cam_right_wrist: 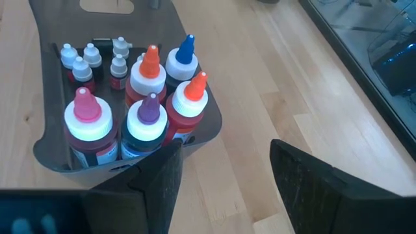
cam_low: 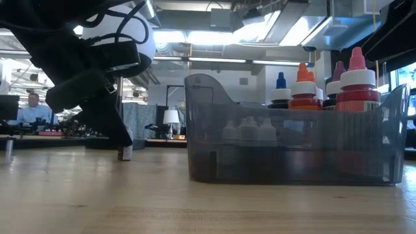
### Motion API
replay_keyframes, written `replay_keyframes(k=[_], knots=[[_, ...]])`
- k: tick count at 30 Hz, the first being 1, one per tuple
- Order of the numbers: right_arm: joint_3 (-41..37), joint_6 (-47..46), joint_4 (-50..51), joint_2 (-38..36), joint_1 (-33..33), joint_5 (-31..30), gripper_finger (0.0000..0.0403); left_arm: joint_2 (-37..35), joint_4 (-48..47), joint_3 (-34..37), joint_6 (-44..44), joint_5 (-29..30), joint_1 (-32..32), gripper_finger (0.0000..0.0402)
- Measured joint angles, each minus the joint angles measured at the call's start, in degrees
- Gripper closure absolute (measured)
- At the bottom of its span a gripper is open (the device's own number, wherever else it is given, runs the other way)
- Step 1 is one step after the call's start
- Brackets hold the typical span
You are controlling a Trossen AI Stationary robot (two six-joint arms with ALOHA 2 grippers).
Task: Pick & Place food coloring
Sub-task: Put the small food coloring bottle into the black bin
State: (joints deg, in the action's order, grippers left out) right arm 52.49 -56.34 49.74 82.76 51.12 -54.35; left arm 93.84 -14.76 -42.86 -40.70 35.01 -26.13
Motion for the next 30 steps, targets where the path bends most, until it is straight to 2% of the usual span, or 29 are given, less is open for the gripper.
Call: replay_keyframes(k=[7, 15, 19, 25, 30], knots=[[0.0, 0.0, 0.0, 0.0, 0.0, 0.0, 0.0170, 0.0, -0.2, -3.6, 5.5, -0.3, 0.0, 0.0334], [0.0, -0.1, 0.0, 0.0, 0.0, 0.0, 0.0170, -0.5, 0.1, -14.5, 16.5, 0.3, 0.0, 0.0335], [0.0, -0.1, 0.0, 0.0, 0.0, 0.0, 0.0170, -0.6, 1.7, -17.5, 20.2, 0.5, 0.3, 0.0335], [0.0, -0.1, 0.0, 0.0, 0.0, 0.0, 0.0170, 2.2, 11.9, -17.7, 24.6, -8.4, 0.3, 0.0335], [0.0, -0.1, -0.1, 0.0, 0.0, 0.0, 0.0170, 7.4, 19.3, -17.7, 26.5, -12.5, 0.7, 0.0335]])
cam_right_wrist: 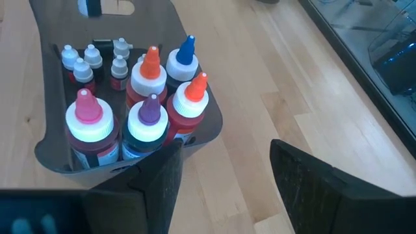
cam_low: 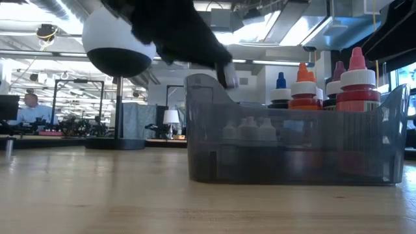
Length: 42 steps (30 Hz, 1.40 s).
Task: Pick & Place food coloring
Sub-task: Put the small food coloring bottle into the black bin
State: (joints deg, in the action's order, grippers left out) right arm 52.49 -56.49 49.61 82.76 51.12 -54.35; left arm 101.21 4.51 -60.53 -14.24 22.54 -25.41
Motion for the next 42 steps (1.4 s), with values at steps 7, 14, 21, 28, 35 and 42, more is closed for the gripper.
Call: replay_keyframes(k=[7, 14, 21, 28, 35, 42], knots=[[0.0, 0.0, -0.2, 0.0, 0.0, 0.0, 0.0170, 3.0, 1.6, 0.0, -1.5, 4.2, 2.6, 0.0335], [0.0, 0.0, -0.4, 0.0, 0.0, 0.0, 0.0170, 5.3, 2.3, 0.0, -1.5, -1.3, 5.9, 0.0335], [0.0, 0.0, -0.4, 0.0, 0.0, 0.0, 0.0170, 5.2, 1.5, 0.0, -1.5, -2.0, 6.5, 0.0335], [0.0, 0.0, -0.3, 0.0, 0.0, 0.0, 0.0170, 5.1, -1.1, -0.1, -2.9, -2.0, 6.5, 0.0335], [0.0, 0.0, -0.4, 0.0, 0.0, 0.0, 0.0170, 5.0, -1.8, -0.5, -2.0, -3.2, 6.8, 0.0335], [0.0, 0.0, -0.3, 0.0, 0.0, 0.0, 0.0170, 4.9, -8.9, -5.3, -0.3, -6.0, 7.0, 0.0335]])
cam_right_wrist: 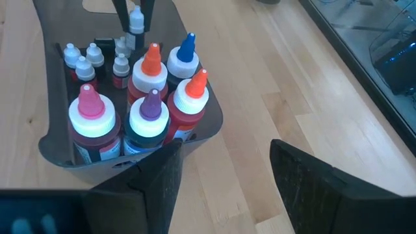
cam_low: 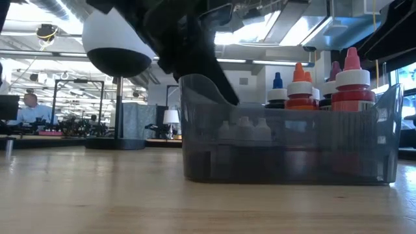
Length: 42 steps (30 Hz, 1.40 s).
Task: Pick & Place food coloring
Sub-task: Put the small food coloring bottle into the black bin
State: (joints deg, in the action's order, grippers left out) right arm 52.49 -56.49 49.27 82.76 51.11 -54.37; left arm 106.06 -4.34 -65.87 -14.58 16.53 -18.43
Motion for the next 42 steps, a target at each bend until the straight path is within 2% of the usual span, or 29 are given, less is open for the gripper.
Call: replay_keyframes(k=[3, 11, 19, 42], knots=[[0.0, 0.0, 0.0, 0.0, 0.0, 0.0, 0.0170, 0.0, -3.9, -1.8, -0.4, 0.0, 0.4, 0.0335], [0.0, 0.0, 0.0, 0.0, 0.0, 0.0, 0.0170, 0.3, -5.4, -2.7, -1.7, -2.2, 2.4, 0.0335], [0.0, 0.0, 0.0, 0.0, 0.0, 0.0, 0.0170, 0.3, -5.3, -2.7, -0.9, -4.4, 3.6, 0.0335], [0.0, 0.2, 0.0, 0.0, 0.0, 0.0, 0.0170, 0.3, -6.0, -2.7, -0.7, -5.5, 3.6, 0.0337]])
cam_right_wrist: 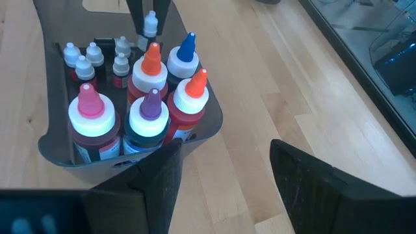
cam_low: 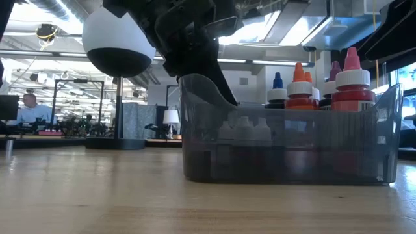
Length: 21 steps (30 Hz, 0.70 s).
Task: Pick & Place food coloring
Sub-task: Put the small food coloring bottle into the black bin
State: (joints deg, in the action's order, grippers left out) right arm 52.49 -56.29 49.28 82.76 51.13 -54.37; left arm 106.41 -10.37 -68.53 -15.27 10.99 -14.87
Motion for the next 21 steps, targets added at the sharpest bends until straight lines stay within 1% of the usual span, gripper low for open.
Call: replay_keyframes(k=[5, 14, 21], knots=[[0.0, 0.0, 0.0, 0.0, 0.0, 0.0, 0.0170, 0.1, 0.0, 0.0, 0.0, 0.0, 0.0, 0.0337], [0.0, 0.0, 0.2, 0.0, 0.0, 0.0, 0.0170, 3.2, 2.1, -0.1, 0.2, -0.5, 0.4, 0.0338], [0.0, 0.0, 0.2, 0.0, 0.0, 0.0, 0.0170, 3.3, 2.0, -0.1, 0.1, -0.4, 0.6, 0.0332]])
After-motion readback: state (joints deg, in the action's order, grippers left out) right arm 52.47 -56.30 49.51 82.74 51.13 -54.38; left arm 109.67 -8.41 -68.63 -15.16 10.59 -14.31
